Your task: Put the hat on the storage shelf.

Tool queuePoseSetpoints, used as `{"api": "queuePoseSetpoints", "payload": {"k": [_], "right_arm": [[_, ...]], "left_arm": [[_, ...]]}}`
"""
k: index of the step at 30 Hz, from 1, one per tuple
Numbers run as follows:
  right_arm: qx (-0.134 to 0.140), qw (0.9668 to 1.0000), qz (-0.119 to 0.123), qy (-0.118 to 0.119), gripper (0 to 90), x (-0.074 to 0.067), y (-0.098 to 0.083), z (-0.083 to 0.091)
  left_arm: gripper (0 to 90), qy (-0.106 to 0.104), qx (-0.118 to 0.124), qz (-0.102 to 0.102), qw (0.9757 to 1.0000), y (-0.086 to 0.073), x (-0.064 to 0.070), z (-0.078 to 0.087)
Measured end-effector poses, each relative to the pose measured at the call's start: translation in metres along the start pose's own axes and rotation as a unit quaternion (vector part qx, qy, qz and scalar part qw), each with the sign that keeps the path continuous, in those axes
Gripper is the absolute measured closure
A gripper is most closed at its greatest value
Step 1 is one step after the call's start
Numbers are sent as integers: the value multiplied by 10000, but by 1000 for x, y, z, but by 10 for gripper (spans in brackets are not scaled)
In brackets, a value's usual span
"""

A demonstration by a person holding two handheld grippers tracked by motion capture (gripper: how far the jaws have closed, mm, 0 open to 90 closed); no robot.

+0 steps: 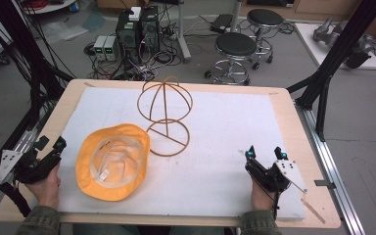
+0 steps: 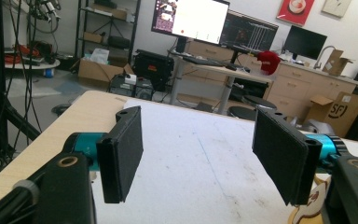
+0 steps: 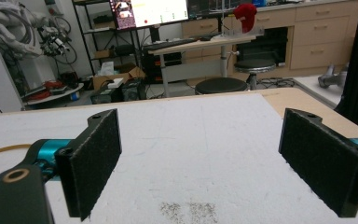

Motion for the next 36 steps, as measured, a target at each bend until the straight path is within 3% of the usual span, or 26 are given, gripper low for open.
{"api": "queuePoseSetpoints", "payload": {"k": [12, 17, 21, 30, 36], "right_arm": [[-42, 9999, -145, 20, 119, 3, -1, 0], [-67, 9998, -209, 20, 119, 3, -2, 0], [-72, 9998, -198, 37, 119, 3, -2, -1], [-110, 9997, -210, 93, 119, 3, -3, -1], [-108, 9998, -88, 153, 119, 0, -2, -2]], "left_arm": [[336, 30, 27, 18, 10000, 2, -1, 1], [336, 25, 65, -133, 9999, 6, 0, 3], [336, 4, 89, 4, 10000, 10, -2, 5], [343, -151, 227, 11, 9996, 20, 6, 8], [333, -318, 206, 54, 9993, 25, 11, 7]]}}
Point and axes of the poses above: each handheld gripper's, and its own axes: z roughly backward along the jaws, y roughly out of its top, x roughly to its right, the point moved 4 cm from there along -z, roughly forward along the jaws, and after that the axes turned 1 degree about x, right-handed, at the moved point
